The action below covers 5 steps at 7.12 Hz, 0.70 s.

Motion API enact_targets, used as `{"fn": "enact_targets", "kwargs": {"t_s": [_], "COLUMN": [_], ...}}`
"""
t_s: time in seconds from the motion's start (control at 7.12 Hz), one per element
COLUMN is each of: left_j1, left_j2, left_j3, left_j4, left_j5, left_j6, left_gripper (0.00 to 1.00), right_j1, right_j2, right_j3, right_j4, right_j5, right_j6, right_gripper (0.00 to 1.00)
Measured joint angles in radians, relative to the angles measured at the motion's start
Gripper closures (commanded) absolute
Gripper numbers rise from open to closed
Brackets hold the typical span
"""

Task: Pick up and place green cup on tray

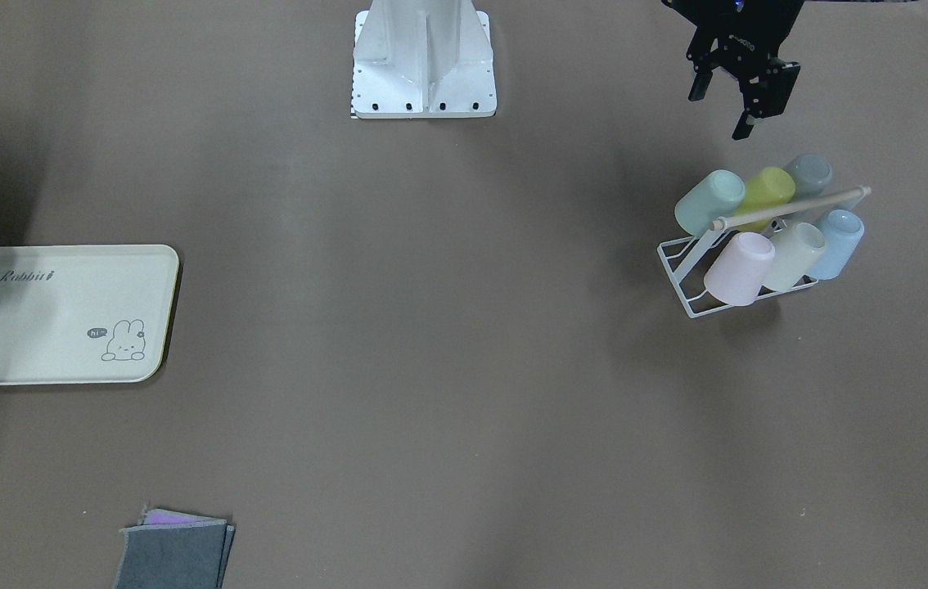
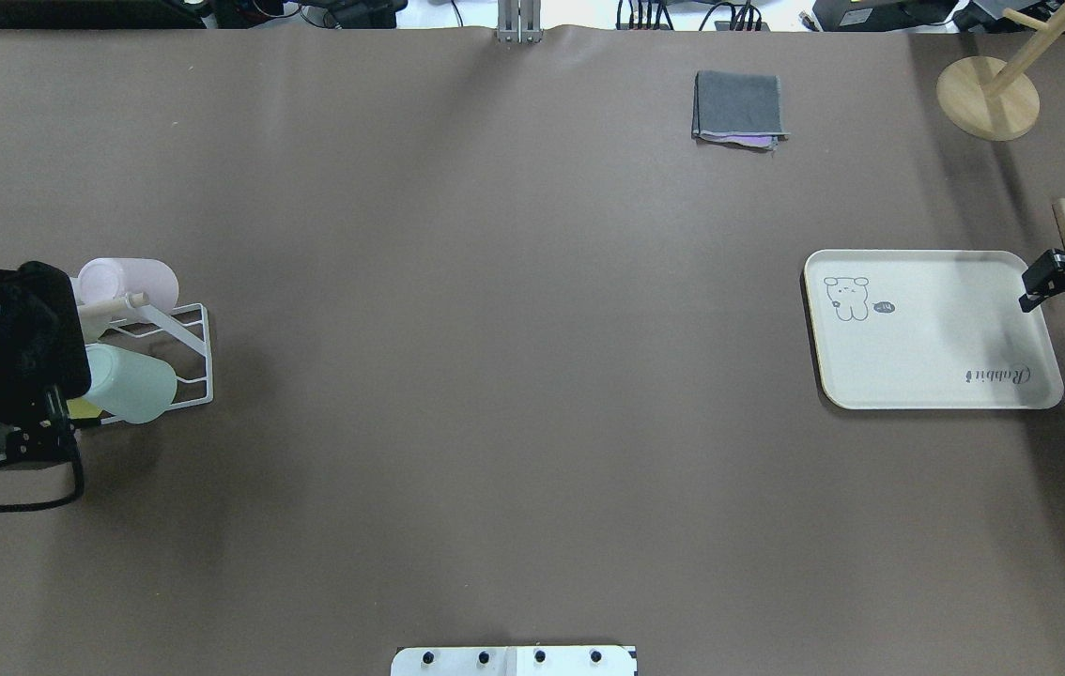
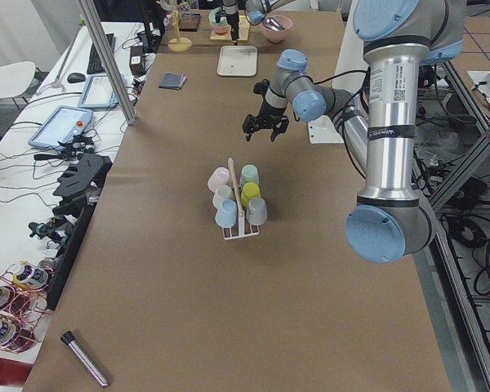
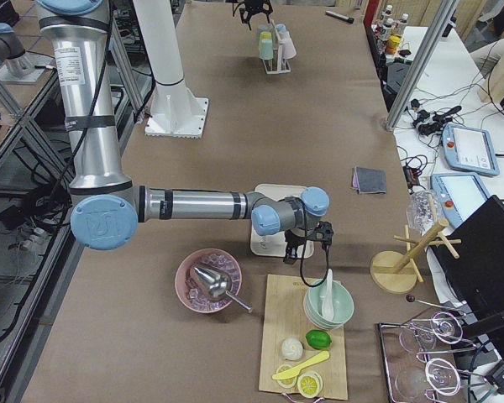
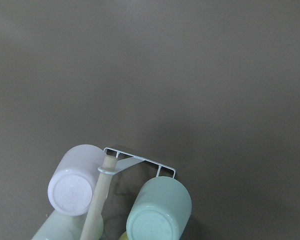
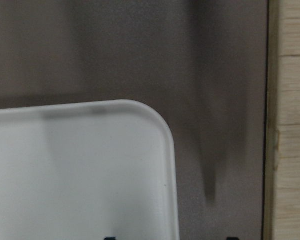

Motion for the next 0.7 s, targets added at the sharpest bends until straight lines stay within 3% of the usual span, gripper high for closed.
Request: {"fn": "enact_targets", "kwargs": {"t_s": [0.28,0.7], "left_j1": [0.209,0.339], "left_j2": [0.124,0.228], "left_j3": [-0.078,-0.09], "left_j4": [-0.008,-0.015], "left_j5": [0.268,0.566], "left_j6": [0.153,0.483], "left_gripper": [0.02,0.02], "right_j1": [-0.008,-0.009], "right_j2": [0.018,0.01], "right_j3": [-0.044,-0.053], "right_j4": [0.026,0.032], "right_j5": [-0.008,-0.008], "right_j6": [0.0,0.0], "right_gripper": [0.32,0.39]}}
